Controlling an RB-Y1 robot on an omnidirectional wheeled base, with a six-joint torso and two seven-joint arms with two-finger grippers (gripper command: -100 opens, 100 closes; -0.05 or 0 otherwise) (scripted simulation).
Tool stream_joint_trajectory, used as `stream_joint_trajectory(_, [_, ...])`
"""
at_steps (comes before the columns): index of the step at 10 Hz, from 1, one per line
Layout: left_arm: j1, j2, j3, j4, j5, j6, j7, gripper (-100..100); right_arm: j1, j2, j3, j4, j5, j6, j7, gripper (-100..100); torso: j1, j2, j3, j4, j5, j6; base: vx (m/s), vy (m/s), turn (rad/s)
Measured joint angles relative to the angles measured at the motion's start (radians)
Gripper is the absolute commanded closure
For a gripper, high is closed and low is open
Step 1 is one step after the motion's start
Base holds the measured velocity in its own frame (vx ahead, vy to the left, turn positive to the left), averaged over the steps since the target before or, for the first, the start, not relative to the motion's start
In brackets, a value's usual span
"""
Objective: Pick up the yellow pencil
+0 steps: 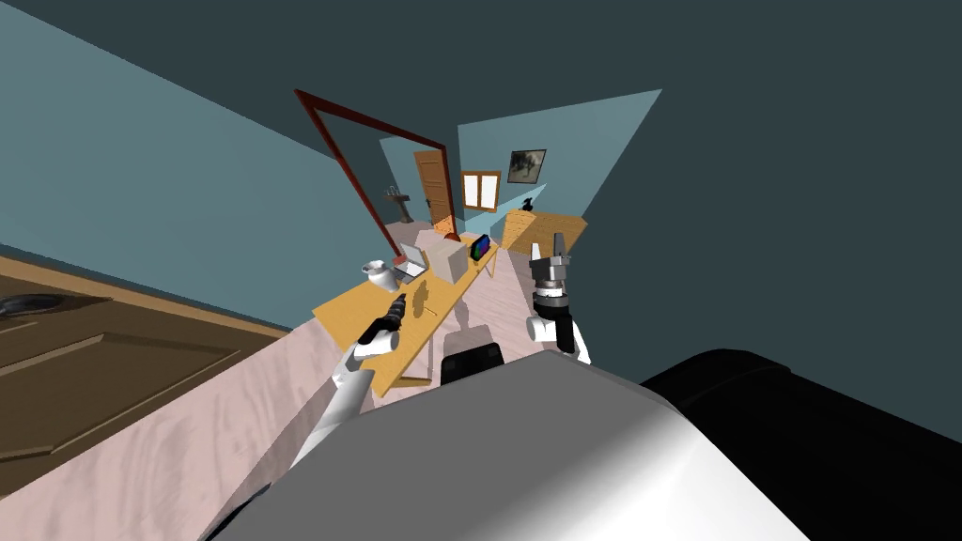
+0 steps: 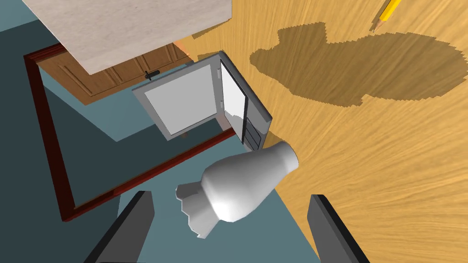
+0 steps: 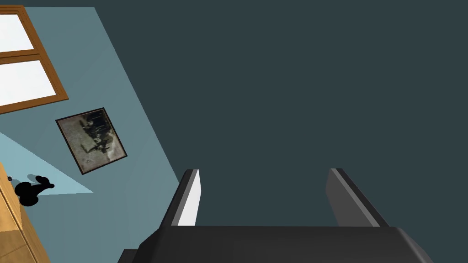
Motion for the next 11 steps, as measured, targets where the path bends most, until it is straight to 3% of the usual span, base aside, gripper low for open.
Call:
stream_joint_trajectory(2, [-0.01, -0.009, 0.007, 0.027, -0.007, 0.053, -0.017, -100, 0.0, 0.0, 0.0, 0.0, 0.0, 0.0, 0.0, 0, 0.0, 0.001, 0.0, 0.0, 0.0, -0.001, 0.011, 0.005, -0.08])
stream_joint_trajectory(11, [-0.182, 0.068, 0.004, 0.319, 0.085, 0.265, -0.122, -100, 0.0, 0.0, 0.0, 0.0, 0.0, 0.0, 0.0, 0, 0.0, 0.001, 0.0, 0.0, 0.0, 0.0, 0.015, 0.017, -0.143])
